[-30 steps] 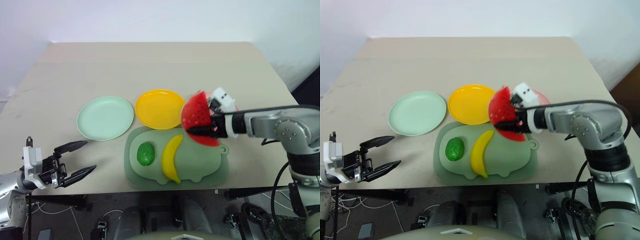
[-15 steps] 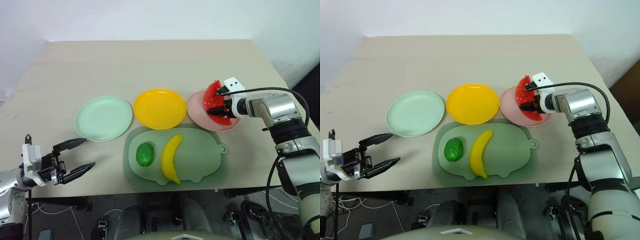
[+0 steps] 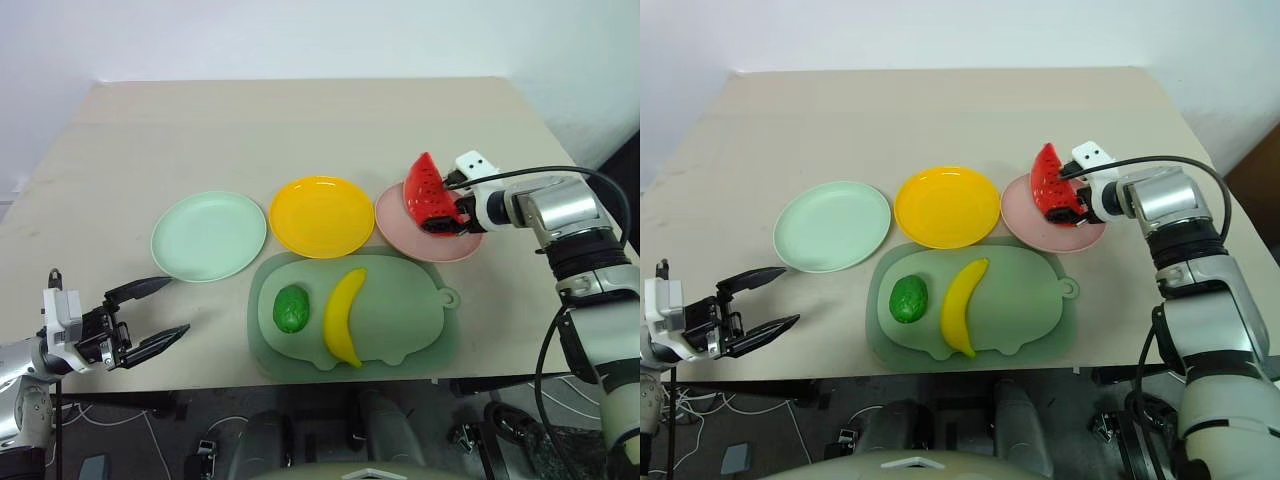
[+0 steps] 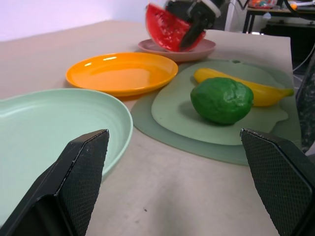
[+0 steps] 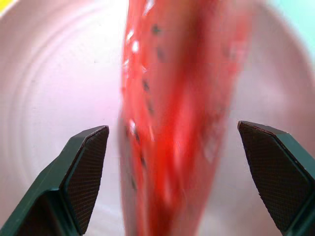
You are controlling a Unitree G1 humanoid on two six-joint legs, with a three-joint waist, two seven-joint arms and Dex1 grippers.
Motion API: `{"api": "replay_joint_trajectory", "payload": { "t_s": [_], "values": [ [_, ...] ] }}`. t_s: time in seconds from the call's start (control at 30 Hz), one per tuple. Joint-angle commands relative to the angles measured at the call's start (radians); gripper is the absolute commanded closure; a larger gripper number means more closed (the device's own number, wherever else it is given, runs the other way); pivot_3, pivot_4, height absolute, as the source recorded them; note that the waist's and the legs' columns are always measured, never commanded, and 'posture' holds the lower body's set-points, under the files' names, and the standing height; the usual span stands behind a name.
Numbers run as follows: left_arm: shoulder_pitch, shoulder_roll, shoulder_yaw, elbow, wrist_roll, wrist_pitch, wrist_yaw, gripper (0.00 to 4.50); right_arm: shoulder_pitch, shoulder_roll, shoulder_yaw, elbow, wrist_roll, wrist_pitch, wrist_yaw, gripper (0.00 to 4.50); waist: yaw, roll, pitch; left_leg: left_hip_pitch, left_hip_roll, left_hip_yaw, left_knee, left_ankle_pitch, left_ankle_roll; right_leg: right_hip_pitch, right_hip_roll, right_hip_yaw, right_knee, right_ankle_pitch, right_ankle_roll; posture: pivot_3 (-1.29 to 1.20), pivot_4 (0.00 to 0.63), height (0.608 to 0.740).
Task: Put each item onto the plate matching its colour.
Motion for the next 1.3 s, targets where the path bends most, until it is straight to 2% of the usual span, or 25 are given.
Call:
{"api": "replay_joint_trajectory", "payload": {
  "t_s": [0.03, 0.37, 0.5, 0.6, 0.73, 0.9, 0.97, 1.03, 1.13, 1.3],
  "values": [
    [-0.002, 0.006, 0.018, 0.002, -0.006, -0.014, 0.000, 0.00, -0.051, -0.031, -0.018, -0.022, -0.034, -0.020, 0.036, 0.06, 0.000, 0.000, 0.000, 0.000, 0.000, 0.000, 0.000, 0.000, 0.000, 0.000, 0.000, 0.000, 0.000, 0.000, 0.000, 0.00, 0.150, 0.736],
    [0.009, -0.015, 0.029, -0.014, -0.020, -0.016, 0.016, 0.00, -0.106, -0.105, -0.101, -0.155, 0.027, -0.021, 0.220, 0.06, 0.001, 0.003, 0.002, 0.000, 0.000, 0.000, 0.000, 0.000, 0.000, -0.001, 0.000, 0.000, 0.000, 0.000, 0.000, 0.00, 0.150, 0.736],
    [0.019, -0.012, 0.037, -0.012, -0.021, -0.021, 0.014, 0.00, -0.105, -0.125, -0.156, -0.233, 0.076, -0.101, 0.293, 0.06, 0.001, 0.003, 0.002, 0.000, 0.000, 0.000, 0.000, 0.000, 0.000, -0.001, 0.000, 0.000, 0.000, 0.000, 0.000, 0.00, 0.150, 0.736],
    [0.023, -0.015, 0.043, -0.013, -0.025, -0.022, 0.017, 0.00, -0.108, -0.072, -0.240, -0.282, 0.146, -0.180, 0.300, 0.06, 0.000, 0.003, 0.002, 0.000, 0.000, 0.000, 0.000, 0.000, 0.000, 0.000, 0.000, 0.000, 0.000, 0.000, 0.000, 0.00, 0.150, 0.736],
    [0.027, -0.017, 0.044, -0.014, -0.028, -0.024, 0.018, 0.00, -0.056, 0.005, -0.280, -0.379, 0.212, -0.256, 0.321, 0.06, 0.000, 0.003, 0.002, 0.001, 0.000, 0.000, 0.000, 0.001, -0.002, 0.000, 0.001, 0.000, 0.001, 0.001, -0.001, 0.00, 0.150, 0.736],
    [0.022, -0.013, 0.043, -0.015, -0.030, -0.020, 0.020, 0.00, 0.025, 0.100, -0.235, -0.488, 0.268, -0.268, 0.360, 0.06, 0.002, 0.003, 0.002, 0.002, 0.001, 0.000, 0.001, 0.001, -0.002, 0.002, 0.000, -0.001, 0.002, 0.001, -0.001, 0.00, 0.150, 0.736],
    [0.024, -0.011, 0.041, -0.018, -0.031, -0.015, 0.019, 0.00, 0.058, 0.112, -0.181, -0.506, 0.245, -0.317, 0.400, 0.06, 0.004, 0.003, 0.002, 0.002, 0.000, -0.001, 0.001, 0.001, -0.002, 0.003, 0.000, -0.001, 0.002, 0.001, -0.001, 0.00, 0.150, 0.736],
    [0.025, -0.010, 0.041, -0.022, -0.032, -0.013, 0.018, 0.00, 0.084, 0.115, -0.133, -0.493, 0.200, -0.433, 0.450, 0.06, 0.004, 0.003, 0.002, 0.002, 0.000, -0.001, 0.001, 0.001, -0.002, 0.003, 0.000, -0.001, 0.002, 0.001, -0.001, 0.00, 0.150, 0.736],
    [0.034, -0.004, 0.043, -0.025, -0.034, -0.016, 0.003, 0.00, 0.100, 0.111, -0.048, -0.443, 0.175, -0.504, 0.578, 0.06, 0.003, 0.003, 0.002, 0.003, 0.000, -0.001, 0.002, 0.001, -0.002, 0.003, 0.000, -0.002, 0.002, 0.001, -0.001, 0.00, 0.150, 0.736],
    [0.035, -0.001, 0.047, -0.027, -0.040, -0.017, -0.005, 0.00, 0.115, 0.108, 0.079, -0.373, 0.119, -0.643, 0.708, 0.06, 0.002, 0.003, 0.002, 0.005, 0.000, -0.001, 0.002, 0.001, -0.002, 0.005, 0.001, -0.002, 0.002, 0.001, -0.002, 0.00, 0.150, 0.736]
  ]
}}
